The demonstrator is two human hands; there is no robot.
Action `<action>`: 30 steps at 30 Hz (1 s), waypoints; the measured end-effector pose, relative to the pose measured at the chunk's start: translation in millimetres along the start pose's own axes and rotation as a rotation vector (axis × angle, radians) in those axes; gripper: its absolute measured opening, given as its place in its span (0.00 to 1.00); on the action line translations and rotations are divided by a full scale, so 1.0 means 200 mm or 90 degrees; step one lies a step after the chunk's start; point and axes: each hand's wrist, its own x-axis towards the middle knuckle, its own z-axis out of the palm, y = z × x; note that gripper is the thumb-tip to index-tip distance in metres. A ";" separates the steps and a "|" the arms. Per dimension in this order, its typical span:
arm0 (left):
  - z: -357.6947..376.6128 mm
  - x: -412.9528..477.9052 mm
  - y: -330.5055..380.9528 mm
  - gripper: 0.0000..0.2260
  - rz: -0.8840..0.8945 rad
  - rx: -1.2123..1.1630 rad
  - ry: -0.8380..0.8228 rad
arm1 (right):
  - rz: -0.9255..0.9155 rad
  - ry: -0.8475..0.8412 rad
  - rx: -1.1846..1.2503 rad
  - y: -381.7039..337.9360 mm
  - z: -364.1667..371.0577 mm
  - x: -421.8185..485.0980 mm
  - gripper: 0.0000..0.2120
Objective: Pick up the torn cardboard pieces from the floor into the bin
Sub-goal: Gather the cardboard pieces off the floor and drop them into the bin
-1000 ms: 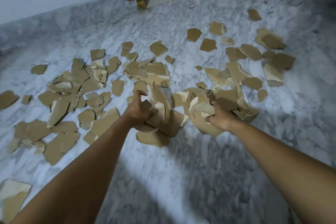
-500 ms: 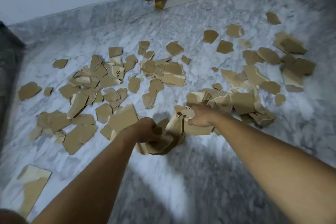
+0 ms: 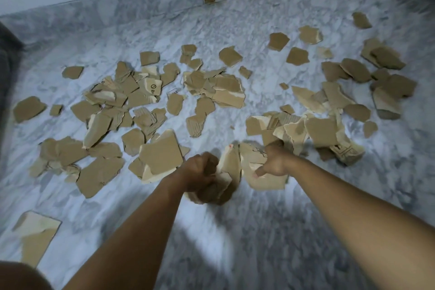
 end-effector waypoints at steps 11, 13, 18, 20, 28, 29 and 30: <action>-0.29 0.21 0.31 0.26 0.005 -0.107 0.050 | 0.051 0.027 -0.039 0.57 -0.41 -0.25 0.29; -0.29 0.28 0.47 0.22 0.022 -0.055 0.023 | 0.070 0.028 -0.055 0.68 -0.43 -0.26 0.24; -0.16 0.44 0.85 0.21 0.075 0.058 -0.039 | 0.087 0.021 -0.039 0.89 -0.36 -0.34 0.13; -0.05 0.49 0.96 0.21 0.100 0.100 -0.066 | 0.080 0.015 -0.067 0.94 -0.30 -0.35 0.18; 0.18 0.69 1.06 0.40 0.094 0.240 -0.026 | 0.006 0.205 -0.088 1.02 -0.10 -0.35 0.21; 0.18 0.72 1.06 0.41 0.100 0.254 -0.020 | 0.006 0.208 -0.084 1.03 -0.10 -0.34 0.21; 0.19 0.72 1.06 0.40 0.098 0.271 -0.008 | 0.005 0.208 -0.080 1.04 -0.10 -0.33 0.21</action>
